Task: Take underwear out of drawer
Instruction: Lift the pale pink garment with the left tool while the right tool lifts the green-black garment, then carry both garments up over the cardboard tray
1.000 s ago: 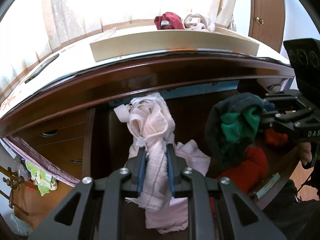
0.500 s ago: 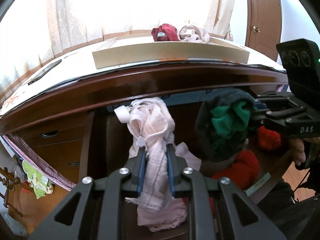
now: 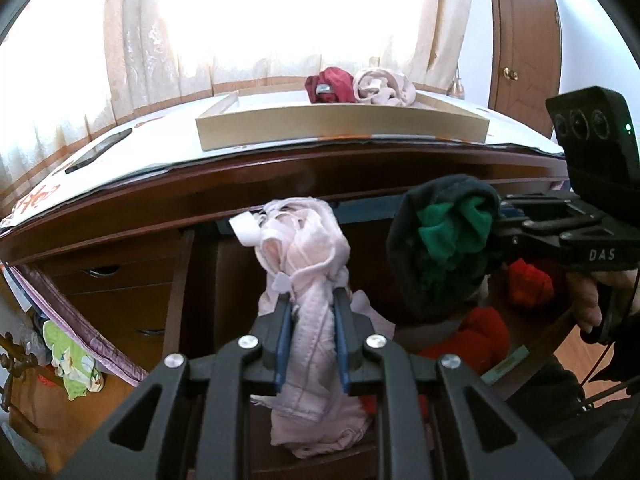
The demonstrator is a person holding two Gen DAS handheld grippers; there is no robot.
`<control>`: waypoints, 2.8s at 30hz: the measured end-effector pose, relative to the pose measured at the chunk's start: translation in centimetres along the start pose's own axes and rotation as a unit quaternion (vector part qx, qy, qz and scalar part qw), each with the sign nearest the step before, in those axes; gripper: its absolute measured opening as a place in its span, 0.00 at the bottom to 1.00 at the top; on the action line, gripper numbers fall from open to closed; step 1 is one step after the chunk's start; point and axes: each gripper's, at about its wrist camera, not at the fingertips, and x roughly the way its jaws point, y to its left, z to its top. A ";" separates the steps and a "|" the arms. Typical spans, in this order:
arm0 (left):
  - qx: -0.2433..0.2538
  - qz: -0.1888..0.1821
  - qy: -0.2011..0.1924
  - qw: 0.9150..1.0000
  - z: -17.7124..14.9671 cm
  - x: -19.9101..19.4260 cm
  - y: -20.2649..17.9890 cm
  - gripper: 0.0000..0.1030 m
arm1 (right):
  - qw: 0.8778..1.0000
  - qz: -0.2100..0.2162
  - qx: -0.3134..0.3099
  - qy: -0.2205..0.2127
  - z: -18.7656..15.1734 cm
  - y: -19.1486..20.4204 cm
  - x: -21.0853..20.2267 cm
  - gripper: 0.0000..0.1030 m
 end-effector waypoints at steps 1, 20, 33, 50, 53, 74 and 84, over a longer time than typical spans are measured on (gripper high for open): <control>0.001 0.000 -0.003 1.000 0.0 -0.1 0.0 0.16 | 1.000 0.000 -0.001 -0.002 -0.1 0.0 -0.1 0.23; 0.004 0.004 -0.051 0.999 0.0 -2.3 -0.2 0.16 | 0.999 0.019 0.010 -0.049 -0.9 -0.8 -2.3 0.23; 0.011 0.013 -0.089 0.996 0.2 -4.0 -0.6 0.16 | 0.997 0.027 0.014 -0.077 -0.8 -0.8 -3.2 0.23; 0.029 0.030 -0.139 0.989 0.7 -6.0 -1.2 0.16 | 0.994 0.035 0.014 -0.103 -0.7 -0.9 -3.9 0.23; 0.032 0.033 -0.143 0.989 0.7 -6.1 -1.3 0.16 | 0.993 0.035 0.013 -0.108 -0.7 -0.9 -4.0 0.23; 0.026 0.035 -0.155 0.987 1.2 -6.7 -1.1 0.16 | 0.994 0.010 0.007 -0.111 -0.6 -0.4 -4.0 0.18; 0.029 0.041 -0.166 0.985 2.0 -7.1 -0.6 0.16 | 0.990 0.026 0.041 -0.130 -0.5 -1.1 -5.0 0.16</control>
